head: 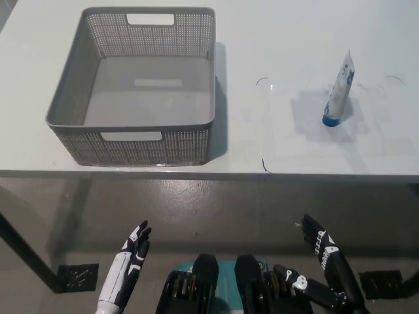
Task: Use the right hand to pick up a shampoo and place it into a container on the left side
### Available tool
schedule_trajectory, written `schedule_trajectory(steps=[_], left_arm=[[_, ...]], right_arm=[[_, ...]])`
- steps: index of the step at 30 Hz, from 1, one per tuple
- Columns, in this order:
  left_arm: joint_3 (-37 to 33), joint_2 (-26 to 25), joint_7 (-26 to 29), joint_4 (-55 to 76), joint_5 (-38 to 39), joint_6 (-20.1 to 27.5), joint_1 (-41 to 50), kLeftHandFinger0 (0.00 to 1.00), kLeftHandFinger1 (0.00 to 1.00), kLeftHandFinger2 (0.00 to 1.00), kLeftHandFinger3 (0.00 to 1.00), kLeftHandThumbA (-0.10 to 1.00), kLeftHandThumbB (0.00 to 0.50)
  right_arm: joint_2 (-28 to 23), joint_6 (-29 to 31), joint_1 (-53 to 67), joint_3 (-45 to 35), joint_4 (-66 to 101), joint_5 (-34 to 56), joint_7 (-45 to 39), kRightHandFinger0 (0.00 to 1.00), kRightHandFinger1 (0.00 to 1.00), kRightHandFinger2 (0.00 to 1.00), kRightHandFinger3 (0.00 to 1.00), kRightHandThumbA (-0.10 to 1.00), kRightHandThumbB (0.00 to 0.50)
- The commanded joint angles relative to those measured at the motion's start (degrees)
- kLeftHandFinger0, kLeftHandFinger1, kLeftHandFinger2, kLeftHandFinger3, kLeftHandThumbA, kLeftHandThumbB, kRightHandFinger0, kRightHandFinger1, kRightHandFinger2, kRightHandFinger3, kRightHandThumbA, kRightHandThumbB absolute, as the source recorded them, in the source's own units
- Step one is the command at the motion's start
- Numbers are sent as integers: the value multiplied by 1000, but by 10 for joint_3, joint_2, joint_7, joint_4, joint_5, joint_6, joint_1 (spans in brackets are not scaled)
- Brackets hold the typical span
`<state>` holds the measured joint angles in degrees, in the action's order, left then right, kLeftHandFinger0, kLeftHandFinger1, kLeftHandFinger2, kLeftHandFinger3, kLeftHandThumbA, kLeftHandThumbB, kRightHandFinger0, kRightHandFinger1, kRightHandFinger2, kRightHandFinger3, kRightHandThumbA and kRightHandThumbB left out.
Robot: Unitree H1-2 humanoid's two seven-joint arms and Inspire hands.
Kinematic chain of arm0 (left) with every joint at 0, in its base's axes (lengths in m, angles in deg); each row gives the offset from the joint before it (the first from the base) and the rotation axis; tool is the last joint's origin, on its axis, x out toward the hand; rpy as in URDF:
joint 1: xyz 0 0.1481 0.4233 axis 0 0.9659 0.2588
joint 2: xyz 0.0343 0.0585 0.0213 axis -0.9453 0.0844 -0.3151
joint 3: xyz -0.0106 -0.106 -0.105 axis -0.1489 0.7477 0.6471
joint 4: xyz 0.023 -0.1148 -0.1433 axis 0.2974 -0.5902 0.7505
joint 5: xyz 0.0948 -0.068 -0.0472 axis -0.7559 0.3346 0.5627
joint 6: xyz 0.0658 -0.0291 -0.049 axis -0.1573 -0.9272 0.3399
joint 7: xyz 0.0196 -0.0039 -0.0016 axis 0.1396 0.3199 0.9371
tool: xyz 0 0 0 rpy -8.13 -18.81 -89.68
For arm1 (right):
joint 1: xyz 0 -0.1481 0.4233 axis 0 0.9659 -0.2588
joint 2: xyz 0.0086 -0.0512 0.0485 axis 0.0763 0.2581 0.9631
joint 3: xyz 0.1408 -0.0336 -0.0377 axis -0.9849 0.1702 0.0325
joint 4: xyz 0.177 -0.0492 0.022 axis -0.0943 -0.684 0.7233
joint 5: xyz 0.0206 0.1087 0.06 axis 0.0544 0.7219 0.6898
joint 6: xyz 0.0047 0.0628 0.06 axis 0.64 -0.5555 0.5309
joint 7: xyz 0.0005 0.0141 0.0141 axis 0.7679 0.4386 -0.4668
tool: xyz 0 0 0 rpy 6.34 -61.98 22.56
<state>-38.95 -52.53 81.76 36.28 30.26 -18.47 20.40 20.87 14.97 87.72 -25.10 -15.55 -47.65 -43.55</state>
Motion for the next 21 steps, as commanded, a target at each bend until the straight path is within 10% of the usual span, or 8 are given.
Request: schedule_trajectory(steps=[1,21], left_arm=[[2,-5,8,4,-6,28,-8,1000,1000,1000,1000,1000,230],[7,1,6,-2,2,33,21,1000,1000,1000,1000,1000,262]], right_arm=[[16,94,0,-14,14,-28,38,1000,1000,1000,1000,1000,231],[-14,64,-85,-124,141,-90,101,1000,1000,1000,1000,1000,207]])
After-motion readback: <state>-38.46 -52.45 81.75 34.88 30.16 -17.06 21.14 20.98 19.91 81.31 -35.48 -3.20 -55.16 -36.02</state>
